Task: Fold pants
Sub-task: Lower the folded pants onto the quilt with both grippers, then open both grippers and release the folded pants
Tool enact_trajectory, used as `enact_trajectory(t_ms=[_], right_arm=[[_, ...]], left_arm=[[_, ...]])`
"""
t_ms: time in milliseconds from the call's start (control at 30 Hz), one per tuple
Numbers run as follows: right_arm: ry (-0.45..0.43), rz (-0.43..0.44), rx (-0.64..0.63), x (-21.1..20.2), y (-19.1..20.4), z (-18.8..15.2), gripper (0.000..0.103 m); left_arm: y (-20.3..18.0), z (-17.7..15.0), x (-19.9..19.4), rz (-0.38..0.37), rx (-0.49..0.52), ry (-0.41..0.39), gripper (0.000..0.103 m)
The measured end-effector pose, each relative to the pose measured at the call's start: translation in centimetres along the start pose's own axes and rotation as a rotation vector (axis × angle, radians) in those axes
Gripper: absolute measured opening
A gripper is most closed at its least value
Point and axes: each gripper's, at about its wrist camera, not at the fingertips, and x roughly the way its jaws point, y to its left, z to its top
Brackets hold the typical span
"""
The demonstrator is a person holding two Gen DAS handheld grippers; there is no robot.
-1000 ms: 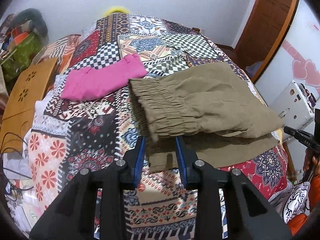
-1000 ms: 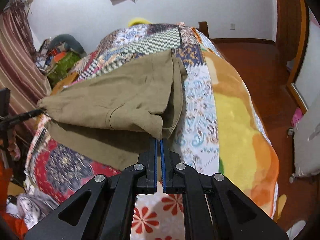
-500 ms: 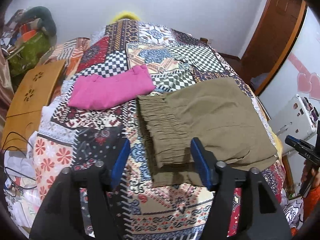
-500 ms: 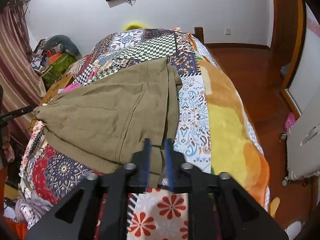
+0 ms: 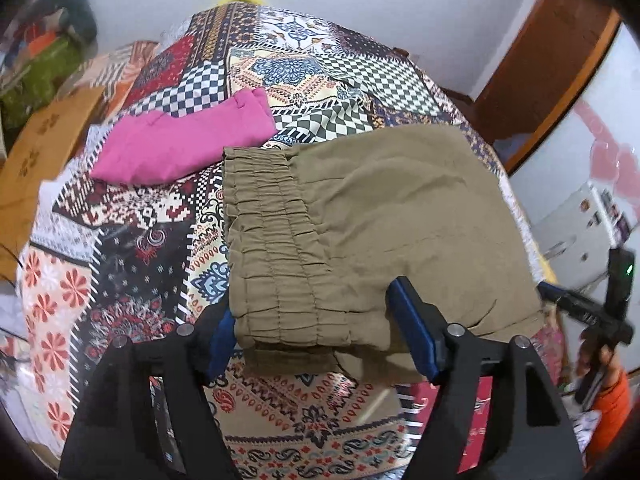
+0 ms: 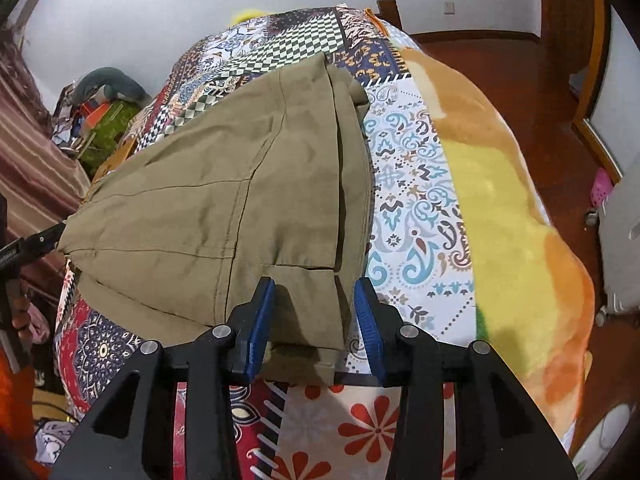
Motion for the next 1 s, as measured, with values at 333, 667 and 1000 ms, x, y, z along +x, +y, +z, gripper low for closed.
enact_trajectory(t_ms=[333,667,1000], right_arm=[[0.022,0.040,0.014,0.6,0.5,0.3,0.037],[0.017,0.023,-0.034,0.4,0.8,-0.9,0.035],[-0.066,-0.047,-0.179,-1.5,2.9,-0.4,0.006]], left_arm=[[-0.1,-1.0,1.1,0.025,0.056,0.006,0.072],[0.3,-1.6,1.9,-0.002,0.027,0.011,0.069],[-0.9,-1.0,0.1,0.071,0.105,-0.041,0.058]])
